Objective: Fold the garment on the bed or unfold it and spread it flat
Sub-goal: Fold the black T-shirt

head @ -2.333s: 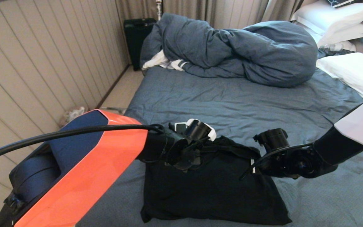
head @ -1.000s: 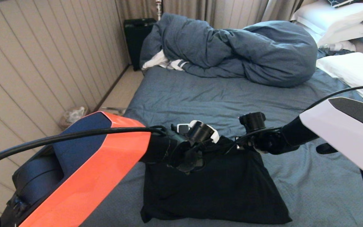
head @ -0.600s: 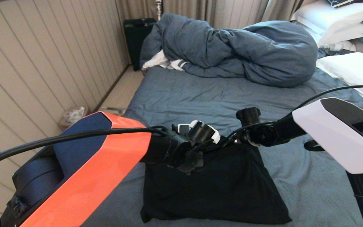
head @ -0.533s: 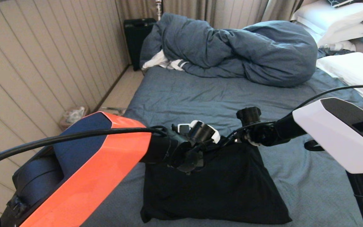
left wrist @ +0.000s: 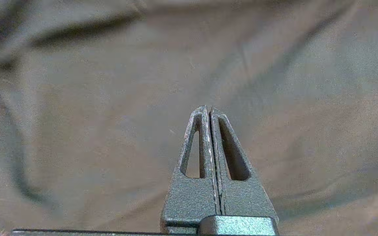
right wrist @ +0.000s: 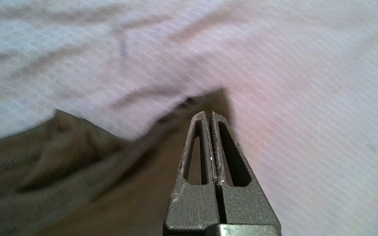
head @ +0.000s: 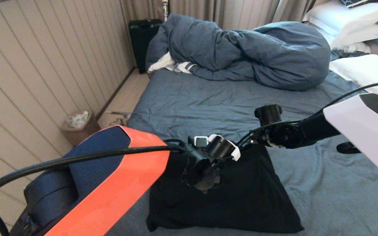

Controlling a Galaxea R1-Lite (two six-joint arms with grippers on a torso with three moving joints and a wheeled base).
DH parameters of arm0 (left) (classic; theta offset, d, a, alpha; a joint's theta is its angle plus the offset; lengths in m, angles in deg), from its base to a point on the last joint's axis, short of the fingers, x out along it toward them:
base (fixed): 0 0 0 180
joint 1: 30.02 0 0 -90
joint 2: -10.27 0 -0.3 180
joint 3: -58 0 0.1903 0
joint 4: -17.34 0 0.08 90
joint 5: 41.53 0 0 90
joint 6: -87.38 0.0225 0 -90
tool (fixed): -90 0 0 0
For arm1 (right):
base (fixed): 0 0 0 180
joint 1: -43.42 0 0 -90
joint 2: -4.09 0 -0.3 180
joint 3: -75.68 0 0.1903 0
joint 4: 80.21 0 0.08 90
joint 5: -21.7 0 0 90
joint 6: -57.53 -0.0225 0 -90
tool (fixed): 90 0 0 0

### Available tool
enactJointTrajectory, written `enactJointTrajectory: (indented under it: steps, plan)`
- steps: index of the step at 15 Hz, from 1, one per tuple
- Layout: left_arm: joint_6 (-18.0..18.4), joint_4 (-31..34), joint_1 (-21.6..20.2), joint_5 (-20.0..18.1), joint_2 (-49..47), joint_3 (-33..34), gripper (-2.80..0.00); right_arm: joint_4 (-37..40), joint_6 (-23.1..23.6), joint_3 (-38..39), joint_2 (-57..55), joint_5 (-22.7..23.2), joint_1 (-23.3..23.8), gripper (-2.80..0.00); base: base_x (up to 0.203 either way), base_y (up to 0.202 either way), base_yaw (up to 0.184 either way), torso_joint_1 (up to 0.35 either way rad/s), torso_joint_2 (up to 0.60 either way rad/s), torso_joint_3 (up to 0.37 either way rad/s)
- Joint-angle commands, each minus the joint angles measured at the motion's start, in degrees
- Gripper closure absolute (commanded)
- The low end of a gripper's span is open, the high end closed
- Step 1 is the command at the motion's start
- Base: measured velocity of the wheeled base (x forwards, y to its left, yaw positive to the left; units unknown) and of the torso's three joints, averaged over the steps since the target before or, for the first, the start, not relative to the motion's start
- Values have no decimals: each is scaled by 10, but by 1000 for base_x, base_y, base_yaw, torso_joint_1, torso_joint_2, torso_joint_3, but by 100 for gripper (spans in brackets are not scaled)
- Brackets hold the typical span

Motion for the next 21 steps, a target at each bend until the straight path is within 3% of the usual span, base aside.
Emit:
enactJointTrajectory:
  steps: [1,5,9,13,17,21]
  plan:
    - [-1,0,4,2,-26,-7,0,-1,-2,24,40,-1,3,0,0,0,0,0,0,0]
    - [8,0,-19,6,-60,-43,0,-3,-5,75,88,0,3,0,0,0,0,0,0,0]
    - [27,1,-35,53,-112,-102,0,-3,-10,110,125,4,1,0,0,0,0,0,0,0]
    - [95,-64,-50,59,-131,-118,0,-4,-14,118,123,5,1,0,0,0,0,0,0,0]
    - [118,-88,-70,59,-145,-118,0,-4,-18,122,129,4,-2,0,0,0,0,0,0,0]
    - [162,-146,-135,60,-139,-120,0,-4,-22,146,148,6,-8,0,0,0,0,0,0,0]
